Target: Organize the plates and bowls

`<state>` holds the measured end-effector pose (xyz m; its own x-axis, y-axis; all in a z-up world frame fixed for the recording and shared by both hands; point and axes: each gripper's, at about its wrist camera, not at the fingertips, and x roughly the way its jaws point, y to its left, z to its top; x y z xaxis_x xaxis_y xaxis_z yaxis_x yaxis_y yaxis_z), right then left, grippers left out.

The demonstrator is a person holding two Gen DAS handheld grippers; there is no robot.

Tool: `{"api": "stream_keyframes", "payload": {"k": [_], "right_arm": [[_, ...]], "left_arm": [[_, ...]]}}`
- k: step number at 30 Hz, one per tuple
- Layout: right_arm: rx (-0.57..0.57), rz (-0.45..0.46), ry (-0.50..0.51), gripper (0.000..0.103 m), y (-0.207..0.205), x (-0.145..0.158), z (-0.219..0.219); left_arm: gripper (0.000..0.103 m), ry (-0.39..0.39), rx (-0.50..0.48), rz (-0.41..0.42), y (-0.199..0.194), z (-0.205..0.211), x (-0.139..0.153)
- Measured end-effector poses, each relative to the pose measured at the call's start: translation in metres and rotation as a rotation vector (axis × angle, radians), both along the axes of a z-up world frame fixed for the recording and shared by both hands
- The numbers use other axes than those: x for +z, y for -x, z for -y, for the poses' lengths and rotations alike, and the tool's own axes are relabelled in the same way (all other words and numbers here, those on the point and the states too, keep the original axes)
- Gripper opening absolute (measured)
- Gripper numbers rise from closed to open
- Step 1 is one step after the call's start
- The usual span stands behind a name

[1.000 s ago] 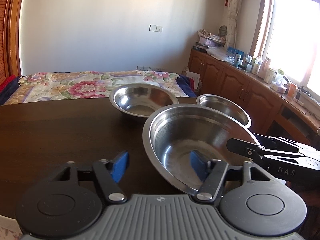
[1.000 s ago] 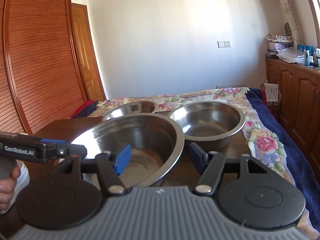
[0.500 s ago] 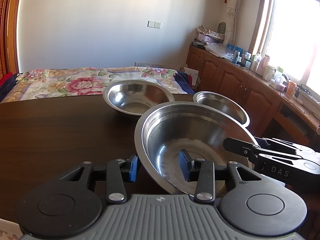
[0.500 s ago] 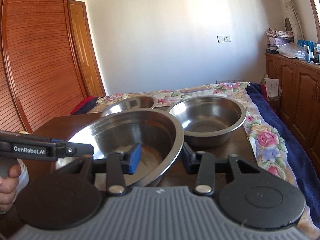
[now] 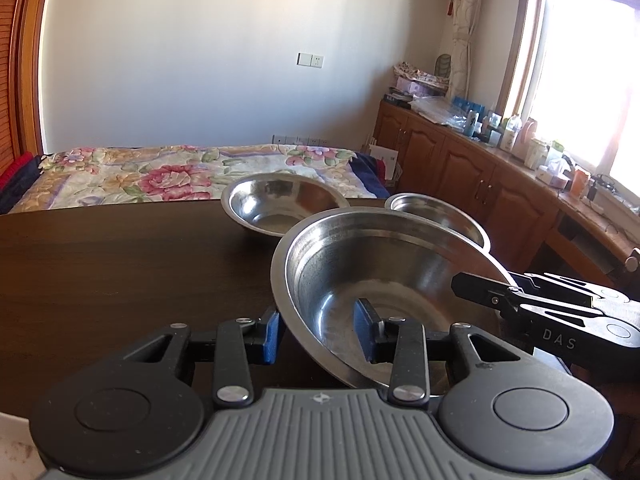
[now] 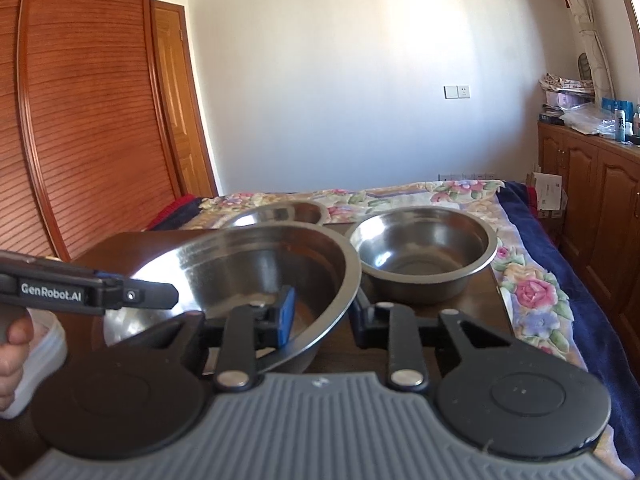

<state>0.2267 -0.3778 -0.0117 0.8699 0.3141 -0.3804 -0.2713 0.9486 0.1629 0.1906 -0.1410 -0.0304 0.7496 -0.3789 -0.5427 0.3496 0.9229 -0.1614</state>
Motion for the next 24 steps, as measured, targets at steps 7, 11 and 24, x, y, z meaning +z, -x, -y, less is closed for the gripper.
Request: {"api": "stream_keyframes", "payload": {"k": [7,11,24], "right_arm": [[0.006,0.023,0.018,0.031,0.018,0.016,-0.008],[0.006,0.029,0.018,0.031,0.028,0.02,-0.013],[-0.016,0.0,0.014,0.031,0.062,0.013,-0.026]], "left_arm": [[0.04,0.013,-0.013,0.027,0.019,-0.011,0.013],[0.04,0.013,-0.025,0.037,0.032,-0.017,0.016],[0.04,0.014,-0.061,0.049,0.068,-0.035,0.01]]}}
